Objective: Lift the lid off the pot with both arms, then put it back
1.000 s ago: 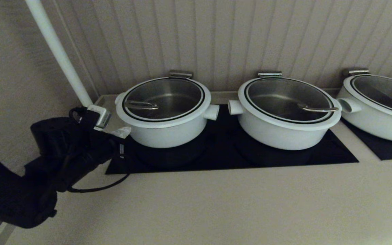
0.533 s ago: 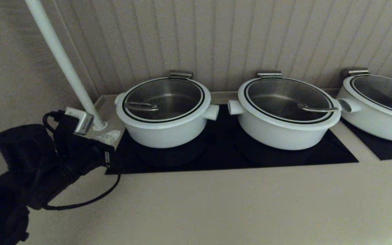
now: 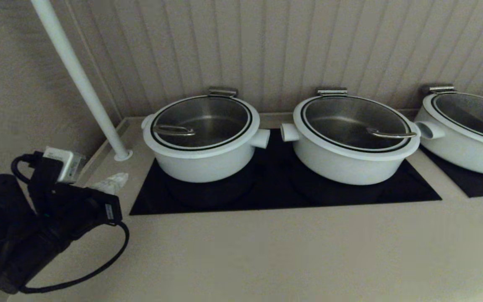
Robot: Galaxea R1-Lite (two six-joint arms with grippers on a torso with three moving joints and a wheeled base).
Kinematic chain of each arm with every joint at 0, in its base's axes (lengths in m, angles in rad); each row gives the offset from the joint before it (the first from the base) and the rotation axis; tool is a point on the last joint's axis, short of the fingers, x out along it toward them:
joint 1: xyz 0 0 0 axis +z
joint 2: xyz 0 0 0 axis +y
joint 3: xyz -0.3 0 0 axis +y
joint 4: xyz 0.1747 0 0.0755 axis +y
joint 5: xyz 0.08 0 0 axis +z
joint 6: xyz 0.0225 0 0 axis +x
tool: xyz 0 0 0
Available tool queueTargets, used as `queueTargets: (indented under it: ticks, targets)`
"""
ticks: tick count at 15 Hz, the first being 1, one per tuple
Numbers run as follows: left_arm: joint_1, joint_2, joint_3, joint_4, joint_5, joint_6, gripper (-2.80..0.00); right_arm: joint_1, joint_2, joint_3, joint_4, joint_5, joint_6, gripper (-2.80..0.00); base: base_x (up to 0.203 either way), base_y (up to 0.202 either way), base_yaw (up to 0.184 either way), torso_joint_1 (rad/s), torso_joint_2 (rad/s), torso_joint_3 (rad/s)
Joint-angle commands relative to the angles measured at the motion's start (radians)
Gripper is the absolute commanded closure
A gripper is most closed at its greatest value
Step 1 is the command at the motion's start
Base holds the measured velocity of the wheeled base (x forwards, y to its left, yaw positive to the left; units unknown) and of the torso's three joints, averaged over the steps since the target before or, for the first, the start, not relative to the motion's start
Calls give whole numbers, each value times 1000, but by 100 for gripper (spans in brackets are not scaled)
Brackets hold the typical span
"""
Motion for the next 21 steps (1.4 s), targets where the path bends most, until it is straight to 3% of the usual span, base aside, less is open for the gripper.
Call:
queueTargets:
  ticks: [1,12,16,21]
  targets:
    - [1,-39,18,-7,1,0,0,0,1,0,0,1,-1,0,0,0,0,0,0,0]
    - [12,-300,231,11,4,-20,0,0,1,0,0,1,-1,0,0,0,0,0,0,0]
    - [35,-410,236,78,76,-21,0,0,1,0,0,1,-1,0,0,0,0,0,0,0]
    - [47,-788,236,369,77,-17,0,0,1,0,0,1,-1,0,0,0,0,0,0,0]
